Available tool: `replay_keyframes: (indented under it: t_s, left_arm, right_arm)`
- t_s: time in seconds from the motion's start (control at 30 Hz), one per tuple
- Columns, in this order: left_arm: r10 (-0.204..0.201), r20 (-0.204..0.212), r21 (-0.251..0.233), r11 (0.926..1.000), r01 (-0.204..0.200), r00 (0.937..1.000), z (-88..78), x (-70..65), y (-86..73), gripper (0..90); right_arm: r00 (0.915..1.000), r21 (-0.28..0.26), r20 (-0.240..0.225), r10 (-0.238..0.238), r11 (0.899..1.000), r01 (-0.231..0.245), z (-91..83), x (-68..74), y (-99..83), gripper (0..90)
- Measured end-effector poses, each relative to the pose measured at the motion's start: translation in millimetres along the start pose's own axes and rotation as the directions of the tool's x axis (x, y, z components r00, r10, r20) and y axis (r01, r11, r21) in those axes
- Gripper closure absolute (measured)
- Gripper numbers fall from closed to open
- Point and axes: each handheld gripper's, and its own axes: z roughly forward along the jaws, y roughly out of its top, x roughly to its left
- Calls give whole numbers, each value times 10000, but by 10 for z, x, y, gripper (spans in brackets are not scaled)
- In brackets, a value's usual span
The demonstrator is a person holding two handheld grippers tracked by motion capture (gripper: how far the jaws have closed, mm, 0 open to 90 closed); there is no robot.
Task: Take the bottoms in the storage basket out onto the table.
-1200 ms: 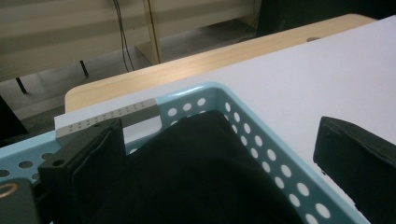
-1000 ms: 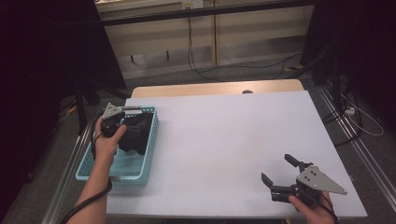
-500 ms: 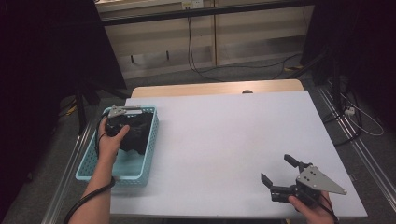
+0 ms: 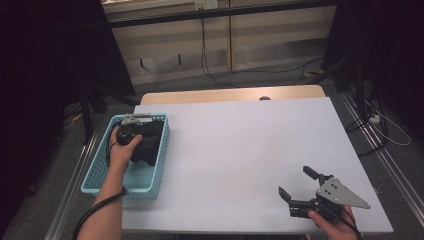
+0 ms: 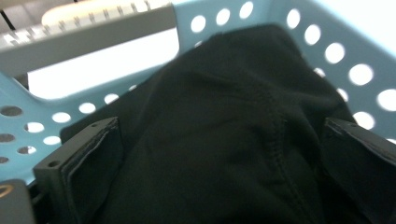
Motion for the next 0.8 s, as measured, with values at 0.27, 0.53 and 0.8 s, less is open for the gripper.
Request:
replay_keyframes:
  t_s: [0.27,0.53,0.8]
  left_arm:
    - [97,-68,528,9986,-93,9999,105,33,-28,0]
    - [-130,176,652,9978,119,9998,165,66,-109,0]
    - [-354,172,987,9946,335,9992,187,46,-103,0]
  right_arm:
    - [10000,-8,19,40,10000,-40,-1,-9,-4,9]
    - [9999,-19,-65,79,10000,-79,-9,-3,-7,9]
    - [9998,49,-80,160,9999,-160,14,-13,-13,10]
